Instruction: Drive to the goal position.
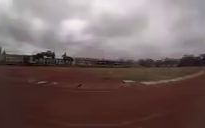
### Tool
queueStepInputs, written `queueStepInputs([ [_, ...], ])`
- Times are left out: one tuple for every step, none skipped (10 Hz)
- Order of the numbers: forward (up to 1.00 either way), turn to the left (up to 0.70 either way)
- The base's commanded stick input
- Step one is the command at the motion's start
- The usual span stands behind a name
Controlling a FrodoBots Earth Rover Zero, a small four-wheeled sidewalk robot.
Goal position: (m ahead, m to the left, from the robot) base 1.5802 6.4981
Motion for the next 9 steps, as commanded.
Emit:
queueStepInputs([
  [0.00, 0.70],
  [0.00, 0.70],
  [0.00, 0.70],
  [0.00, 0.70],
  [0.00, 0.70],
  [0.00, 0.70],
  [0.00, 0.70],
  [0.00, 0.70],
  [0.00, 0.70],
])
